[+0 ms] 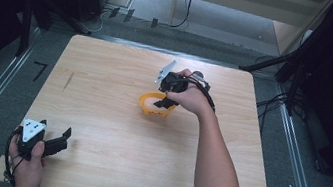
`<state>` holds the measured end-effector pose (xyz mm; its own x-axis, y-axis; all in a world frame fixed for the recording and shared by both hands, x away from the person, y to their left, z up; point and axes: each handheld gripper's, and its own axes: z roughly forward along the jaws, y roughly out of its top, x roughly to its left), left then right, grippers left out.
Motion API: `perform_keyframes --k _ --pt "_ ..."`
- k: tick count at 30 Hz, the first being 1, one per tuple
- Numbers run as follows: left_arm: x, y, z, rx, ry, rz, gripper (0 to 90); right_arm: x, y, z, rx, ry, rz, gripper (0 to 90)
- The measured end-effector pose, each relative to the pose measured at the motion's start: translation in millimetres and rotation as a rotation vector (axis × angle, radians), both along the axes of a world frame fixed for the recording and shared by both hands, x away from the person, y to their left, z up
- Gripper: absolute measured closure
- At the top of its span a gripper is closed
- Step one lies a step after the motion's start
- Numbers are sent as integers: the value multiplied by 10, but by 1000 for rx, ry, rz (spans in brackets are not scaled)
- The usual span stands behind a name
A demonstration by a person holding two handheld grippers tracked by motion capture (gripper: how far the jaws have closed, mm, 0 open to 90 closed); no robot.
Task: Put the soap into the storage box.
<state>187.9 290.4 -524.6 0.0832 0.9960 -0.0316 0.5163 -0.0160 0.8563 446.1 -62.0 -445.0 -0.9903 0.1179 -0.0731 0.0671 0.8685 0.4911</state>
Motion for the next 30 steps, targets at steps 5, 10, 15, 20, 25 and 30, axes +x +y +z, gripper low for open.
perform_keyframes --k 5,10,15,20,25,30 --pt "0 4 -1 -4 0 -1 138 -15 -43 31 -15 -2 -11 337" --pt "-1 4 0 -4 0 -1 138 -41 -99 27 -13 9 -29 293" --pt "0 1 1 2 3 0 138 -97 -145 21 -21 61 -87 175" --pt "1 -2 1 4 4 3 138 -165 -232 4 6 77 -150 120" --pt "0 -6 1 6 5 4 138 -231 -379 -62 23 97 -210 27" --pt "3 -15 -1 11 4 5 138 -307 -501 -126 28 110 -251 13"
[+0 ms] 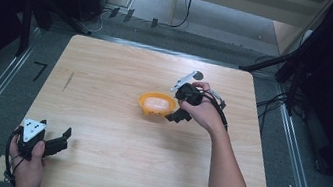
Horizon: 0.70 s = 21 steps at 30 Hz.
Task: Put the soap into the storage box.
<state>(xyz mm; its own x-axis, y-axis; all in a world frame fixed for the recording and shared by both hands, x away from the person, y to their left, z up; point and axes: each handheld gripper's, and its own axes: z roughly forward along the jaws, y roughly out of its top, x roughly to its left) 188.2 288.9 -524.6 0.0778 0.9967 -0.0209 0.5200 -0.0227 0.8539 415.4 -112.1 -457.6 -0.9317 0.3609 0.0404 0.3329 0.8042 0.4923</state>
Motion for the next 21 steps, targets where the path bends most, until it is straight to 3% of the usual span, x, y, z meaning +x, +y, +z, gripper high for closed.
perform_keyframes --k 21 --pt "3 -25 1 32 5 -4 138 -341 -488 -149 79 23 -129 0"
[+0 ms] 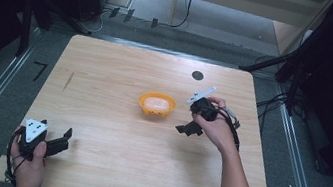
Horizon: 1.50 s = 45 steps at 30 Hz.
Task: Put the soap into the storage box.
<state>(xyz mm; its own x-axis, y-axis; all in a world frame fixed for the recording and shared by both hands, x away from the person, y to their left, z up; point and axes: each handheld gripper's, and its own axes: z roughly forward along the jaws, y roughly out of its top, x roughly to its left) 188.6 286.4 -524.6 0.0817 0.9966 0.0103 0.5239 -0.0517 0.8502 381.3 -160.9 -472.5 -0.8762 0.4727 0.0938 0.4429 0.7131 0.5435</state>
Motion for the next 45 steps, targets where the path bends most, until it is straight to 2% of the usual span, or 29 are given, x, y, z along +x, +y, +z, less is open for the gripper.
perform_keyframes --k 3,10,15,21,31,37,45 --pt "1 0 0 1 0 0 138 -48 -53 -29 -12 -8 -13 0" --pt "-1 -1 0 0 -2 -1 138 -148 -195 -114 18 10 -56 0" --pt "0 -2 0 2 -1 -1 138 -225 -276 -153 21 -6 -77 0" --pt "-1 -3 0 3 -1 -2 138 -320 -414 -151 55 -33 -113 0" --pt "1 -11 -2 8 -1 0 138 -476 -648 -198 95 -41 -173 0" --pt "0 -14 -3 9 -3 -1 138 -566 -718 -251 102 -33 -189 0" --pt "3 -15 -4 10 -2 -1 138 -697 -825 -284 108 -47 -205 0"
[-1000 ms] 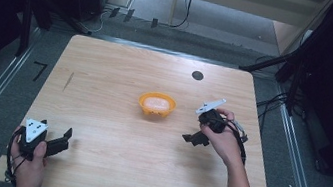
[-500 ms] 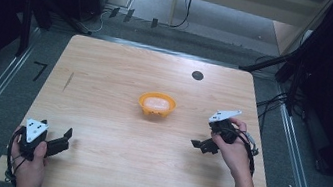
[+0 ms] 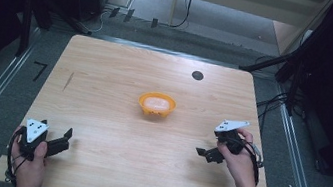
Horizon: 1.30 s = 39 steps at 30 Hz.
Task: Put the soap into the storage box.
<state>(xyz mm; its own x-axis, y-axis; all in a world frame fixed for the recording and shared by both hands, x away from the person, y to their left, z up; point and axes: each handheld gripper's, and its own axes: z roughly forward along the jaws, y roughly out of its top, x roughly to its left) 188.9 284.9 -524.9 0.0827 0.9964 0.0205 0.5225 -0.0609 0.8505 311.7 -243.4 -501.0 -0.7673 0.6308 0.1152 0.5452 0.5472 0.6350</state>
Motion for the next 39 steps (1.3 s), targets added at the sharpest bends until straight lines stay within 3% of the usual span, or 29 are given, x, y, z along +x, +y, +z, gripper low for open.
perform_keyframes --k 9,22,39 --pt "-3 -3 3 4 3 1 138 -136 -89 -126 13 15 -29 0" --pt "-5 -2 4 5 3 1 139 -328 -222 -163 36 -14 -40 0" --pt "-11 -11 2 12 -8 1 139 -648 -544 -361 93 -38 -127 0"
